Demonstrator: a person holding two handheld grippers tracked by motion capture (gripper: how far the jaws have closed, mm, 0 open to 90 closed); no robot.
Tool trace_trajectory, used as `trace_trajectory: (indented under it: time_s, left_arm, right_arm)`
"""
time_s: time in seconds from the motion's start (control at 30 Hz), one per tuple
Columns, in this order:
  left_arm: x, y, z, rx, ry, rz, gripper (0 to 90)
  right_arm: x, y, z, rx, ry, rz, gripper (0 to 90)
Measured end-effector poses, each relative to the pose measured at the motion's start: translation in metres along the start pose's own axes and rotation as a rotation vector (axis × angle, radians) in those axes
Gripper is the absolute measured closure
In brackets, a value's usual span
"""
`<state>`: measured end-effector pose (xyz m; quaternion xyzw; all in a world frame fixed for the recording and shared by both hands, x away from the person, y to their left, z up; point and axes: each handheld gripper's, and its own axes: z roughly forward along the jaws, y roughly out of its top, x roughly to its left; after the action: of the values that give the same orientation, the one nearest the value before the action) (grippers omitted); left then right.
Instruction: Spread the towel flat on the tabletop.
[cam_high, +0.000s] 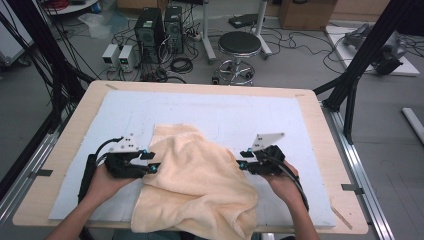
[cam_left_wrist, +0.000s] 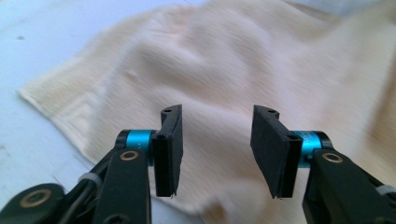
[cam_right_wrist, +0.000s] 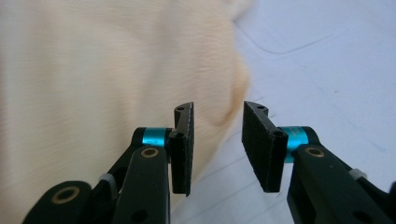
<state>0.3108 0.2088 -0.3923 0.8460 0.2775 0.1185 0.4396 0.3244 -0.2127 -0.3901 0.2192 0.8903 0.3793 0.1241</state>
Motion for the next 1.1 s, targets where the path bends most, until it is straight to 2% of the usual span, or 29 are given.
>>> trace_trajectory:
  time_s: [0.07,0.1,0.13,0.17,0.27,0.3,0.33,0.37,0.4,0.47,0.5,0.63,0.67,0.73,0.77,0.8,0.87,0.93,1.0,1.1]
  left_arm:
    - [0.009,0.0,0.013,0.014,0.036,-0.009,52.9]
    - [0.013,-0.001,0.021,0.039,0.047,-0.008,52.0]
    - [0.017,-0.003,0.028,0.066,0.047,-0.018,51.5]
    - [0.02,-0.005,0.034,0.086,0.047,-0.032,51.4]
    - [0.027,-0.01,0.048,0.151,0.043,-0.055,53.4]
    - [0.027,-0.011,0.051,0.165,0.032,-0.062,57.4]
    - [0.027,-0.011,0.052,0.161,0.036,-0.061,60.3]
    - [0.027,-0.011,0.052,0.152,0.033,-0.063,65.0]
    - [0.026,-0.01,0.051,0.154,0.033,-0.051,72.4]
    - [0.025,-0.009,0.047,0.161,0.03,-0.039,83.3]
    - [0.024,-0.009,0.046,0.157,0.034,-0.041,84.3]
    - [0.02,-0.007,0.038,0.131,0.032,-0.033,85.3]
    - [0.018,-0.006,0.036,0.127,0.028,-0.028,85.4]
    - [0.011,-0.006,0.029,0.102,-0.003,-0.023,85.5]
    - [0.006,-0.007,0.026,0.093,-0.011,-0.017,85.5]
    - [0.0,-0.008,0.023,0.092,-0.024,-0.006,85.5]
    - [-0.009,-0.015,0.016,0.121,-0.059,0.019,85.5]
    - [-0.014,-0.022,0.011,0.14,-0.09,0.026,85.0]
    - [-0.015,-0.023,0.006,0.127,-0.102,0.024,82.5]
    - [-0.008,-0.012,0.004,0.089,-0.074,0.016,74.3]
  right_arm:
    - [-0.013,0.003,0.018,0.024,-0.006,0.014,63.3]
    - [-0.018,0.004,0.026,0.025,0.004,0.025,62.8]
    - [-0.021,0.004,0.033,0.032,0.016,0.046,62.6]
    - [-0.024,0.004,0.041,0.038,0.031,0.044,62.3]
    - [-0.029,0.002,0.061,0.1,0.037,0.051,64.0]
    - [-0.031,0.0,0.065,0.106,0.056,0.059,68.9]
    - [-0.034,-0.001,0.065,0.092,0.088,0.089,75.3]
    - [-0.036,-0.002,0.064,0.086,0.101,0.1,82.7]
    - [-0.036,-0.002,0.062,0.083,0.116,0.097,86.4]
    - [-0.035,-0.001,0.051,0.082,0.083,0.082,87.3]
    - [-0.035,0.0,0.044,0.064,0.07,0.083,87.4]
    - [-0.032,-0.003,0.004,0.003,-0.012,0.096,87.5]
    - [-0.03,-0.007,-0.009,-0.017,-0.019,0.113,87.5]
    - [-0.024,-0.014,-0.023,-0.019,-0.036,0.124,87.3]
    - [-0.019,-0.019,-0.028,-0.019,-0.029,0.129,87.3]
    - [-0.013,-0.025,-0.03,-0.013,-0.012,0.129,87.1]
    - [0.001,-0.036,-0.028,0.043,0.03,0.117,85.9]
    - [0.014,-0.043,-0.028,0.081,0.038,0.094,81.8]
    - [0.018,-0.043,-0.034,0.062,0.033,0.087,75.0]
    - [0.011,-0.028,-0.043,0.018,-0.009,0.079,69.0]
